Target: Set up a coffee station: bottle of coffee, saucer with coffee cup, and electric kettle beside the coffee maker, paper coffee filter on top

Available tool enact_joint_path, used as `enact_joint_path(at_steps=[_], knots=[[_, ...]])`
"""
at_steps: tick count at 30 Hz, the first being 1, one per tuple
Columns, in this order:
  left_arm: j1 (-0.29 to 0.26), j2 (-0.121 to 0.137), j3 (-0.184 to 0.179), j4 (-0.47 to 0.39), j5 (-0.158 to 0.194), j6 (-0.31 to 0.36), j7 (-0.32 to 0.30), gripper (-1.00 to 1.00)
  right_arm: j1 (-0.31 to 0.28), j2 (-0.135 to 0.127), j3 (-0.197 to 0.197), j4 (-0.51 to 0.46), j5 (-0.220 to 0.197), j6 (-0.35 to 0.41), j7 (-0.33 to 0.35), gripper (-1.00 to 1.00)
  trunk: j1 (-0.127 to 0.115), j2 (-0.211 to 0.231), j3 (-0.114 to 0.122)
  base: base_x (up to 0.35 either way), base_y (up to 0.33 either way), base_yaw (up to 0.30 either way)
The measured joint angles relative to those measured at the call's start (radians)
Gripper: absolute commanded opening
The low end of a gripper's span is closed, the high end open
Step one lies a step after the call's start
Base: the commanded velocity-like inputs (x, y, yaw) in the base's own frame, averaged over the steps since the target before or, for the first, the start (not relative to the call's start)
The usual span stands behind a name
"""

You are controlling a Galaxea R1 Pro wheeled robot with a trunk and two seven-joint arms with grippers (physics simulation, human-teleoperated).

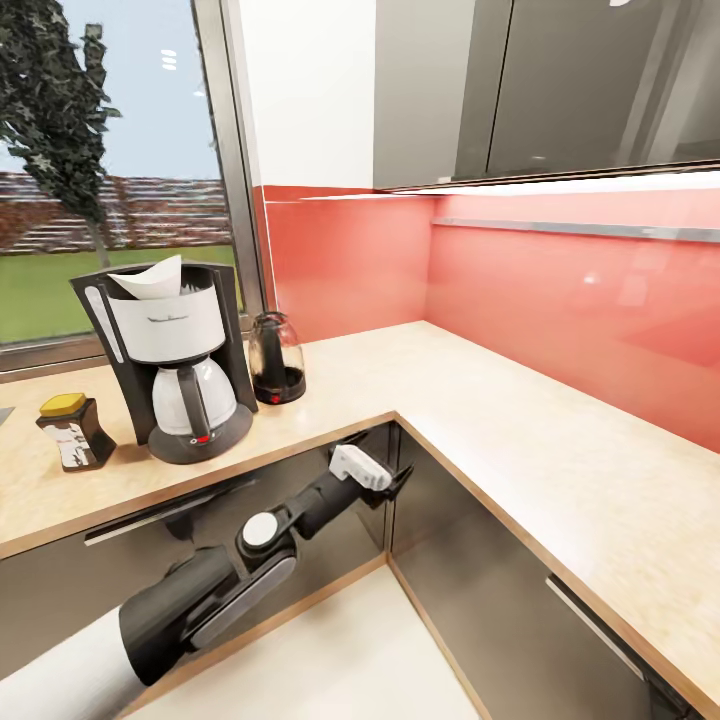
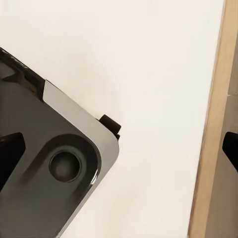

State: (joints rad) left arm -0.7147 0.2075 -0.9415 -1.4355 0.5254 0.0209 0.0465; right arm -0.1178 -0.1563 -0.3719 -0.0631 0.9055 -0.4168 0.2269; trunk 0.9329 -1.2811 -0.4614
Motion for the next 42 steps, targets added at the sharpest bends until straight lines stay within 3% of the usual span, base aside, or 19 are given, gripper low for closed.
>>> enact_joint_path(at_steps=[2,3,8,12,19,29,39,42], knots=[[0.009,0.025,-0.001,-0.011,-0.001,-0.014,-0.034,1.0,0.0,0.0,0.0,0.0,0.0,0.0,0.0,1.0,0.0,0.0,0.0,0.0,0.0,0.0],[0.032,0.051,-0.001,-0.017,-0.001,-0.028,-0.053,1.0,0.0,0.0,0.0,0.0,0.0,0.0,0.0,1.0,0.0,0.0,0.0,0.0,0.0,0.0],[0.068,0.071,-0.001,-0.019,-0.001,-0.044,-0.061,1.0,0.0,0.0,0.0,0.0,0.0,0.001,0.0,1.0,0.0,0.0,0.0,0.0,0.0,0.0],[0.128,0.101,-0.001,-0.021,0.0,-0.07,-0.063,1.0,0.0,0.0,-0.001,0.0,0.0,0.0,0.0,1.0,0.0,0.0,0.0,0.0,0.0,0.0],[0.202,0.13,-0.001,-0.022,-0.001,-0.095,-0.062,1.0,0.0,0.0,-0.001,0.0,0.0,0.0,0.0,1.0,0.0,0.0,0.0,0.0,0.0,0.0],[0.345,0.204,-0.001,-0.021,-0.001,-0.133,-0.056,1.0,0.0,0.0,-0.003,0.0,-0.002,0.001,0.002,1.0,0.0,0.0,0.0,0.0,0.0,0.0],[0.532,0.257,0.001,0.035,0.023,-0.174,-0.043,1.0,0.0,0.0,-0.003,-0.003,-0.007,0.002,0.003,1.0,0.0,0.0,0.0,0.0,0.0,0.0],[0.59,0.264,0.003,0.074,0.028,-0.184,0.004,1.0,0.0,0.0,-0.004,-0.003,-0.008,0.002,0.003,1.0,0.0,0.0,0.0,0.0,0.0,0.0]])
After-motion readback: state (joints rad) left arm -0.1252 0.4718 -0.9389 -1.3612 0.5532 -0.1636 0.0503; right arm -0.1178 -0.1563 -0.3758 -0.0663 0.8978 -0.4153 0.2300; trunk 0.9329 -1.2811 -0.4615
